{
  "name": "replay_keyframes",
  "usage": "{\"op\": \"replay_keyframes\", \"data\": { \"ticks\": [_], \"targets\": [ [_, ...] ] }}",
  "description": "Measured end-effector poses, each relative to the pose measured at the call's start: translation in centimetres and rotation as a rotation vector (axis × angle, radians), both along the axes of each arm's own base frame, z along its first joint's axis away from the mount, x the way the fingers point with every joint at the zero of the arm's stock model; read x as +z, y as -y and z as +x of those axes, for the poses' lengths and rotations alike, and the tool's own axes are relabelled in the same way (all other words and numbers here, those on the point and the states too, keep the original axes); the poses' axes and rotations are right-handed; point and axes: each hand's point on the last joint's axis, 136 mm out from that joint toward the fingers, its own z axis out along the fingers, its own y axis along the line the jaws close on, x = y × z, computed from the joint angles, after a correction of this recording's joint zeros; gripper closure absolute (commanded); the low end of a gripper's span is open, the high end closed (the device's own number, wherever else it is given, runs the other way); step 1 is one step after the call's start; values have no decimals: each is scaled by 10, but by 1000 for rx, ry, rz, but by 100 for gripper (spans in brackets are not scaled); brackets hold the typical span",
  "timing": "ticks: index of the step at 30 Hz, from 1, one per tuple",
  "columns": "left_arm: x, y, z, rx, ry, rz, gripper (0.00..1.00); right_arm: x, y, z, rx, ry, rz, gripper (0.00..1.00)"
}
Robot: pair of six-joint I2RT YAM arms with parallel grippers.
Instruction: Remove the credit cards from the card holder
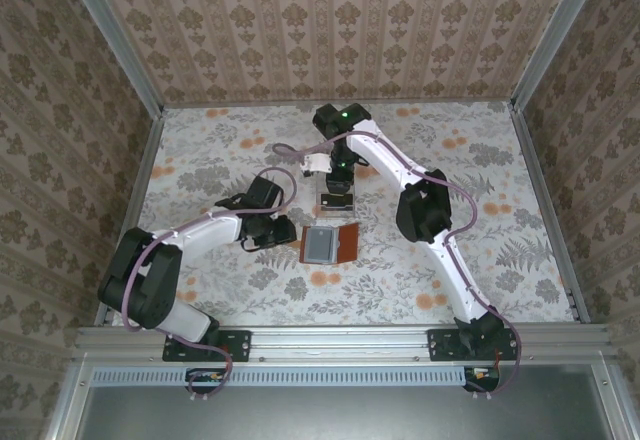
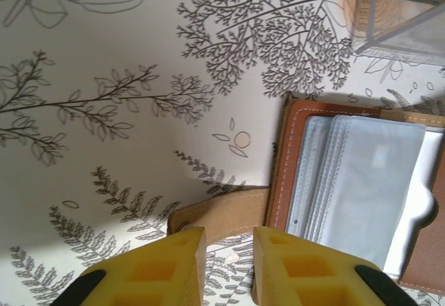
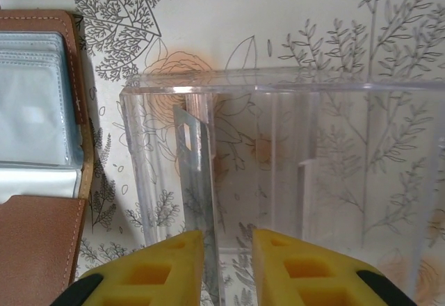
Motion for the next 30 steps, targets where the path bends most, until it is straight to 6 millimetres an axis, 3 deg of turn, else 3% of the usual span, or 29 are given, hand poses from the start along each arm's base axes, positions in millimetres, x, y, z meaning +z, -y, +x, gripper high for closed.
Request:
{"op": "replay_keyframes", "data": {
  "ticks": [5,13,20,24,30],
  "targets": [
    [1,2,1,-3,3,-2,74,4,0,5,-2,38,8,74],
    [-1,4,1,-9,-5,3,74,-17,3,3,-3,22,-15,73],
    [0,7,0,-18,-3,1,74,-18,3,4,-9,27,-17,69],
    [2,11,1,-28,4,-4,74,-10,2,7,-34,54,-3,67],
    [6,28,3,-66,9,-15,75,23,7,-1,-159,123,63,64]
  ]
}}
